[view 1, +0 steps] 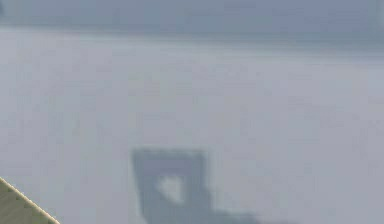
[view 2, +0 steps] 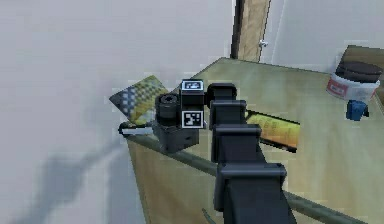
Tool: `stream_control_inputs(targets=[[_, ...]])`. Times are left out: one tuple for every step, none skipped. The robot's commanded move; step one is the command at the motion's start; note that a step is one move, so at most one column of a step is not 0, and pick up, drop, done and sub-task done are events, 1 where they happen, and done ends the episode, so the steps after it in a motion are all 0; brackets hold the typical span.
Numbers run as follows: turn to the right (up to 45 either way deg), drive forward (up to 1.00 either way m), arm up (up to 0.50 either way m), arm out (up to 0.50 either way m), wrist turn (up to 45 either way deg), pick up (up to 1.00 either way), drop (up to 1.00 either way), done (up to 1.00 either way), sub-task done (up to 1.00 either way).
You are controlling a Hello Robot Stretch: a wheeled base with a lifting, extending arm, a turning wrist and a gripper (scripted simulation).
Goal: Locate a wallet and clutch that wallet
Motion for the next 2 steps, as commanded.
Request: stream_control_inputs(targets=[[0.0,0.0,0.0,0.0,0.0,1.0,0.0,0.0,0.0],[0.0,0.0,0.0,0.0,0.0,0.0,0.0,1.0,0.0]])
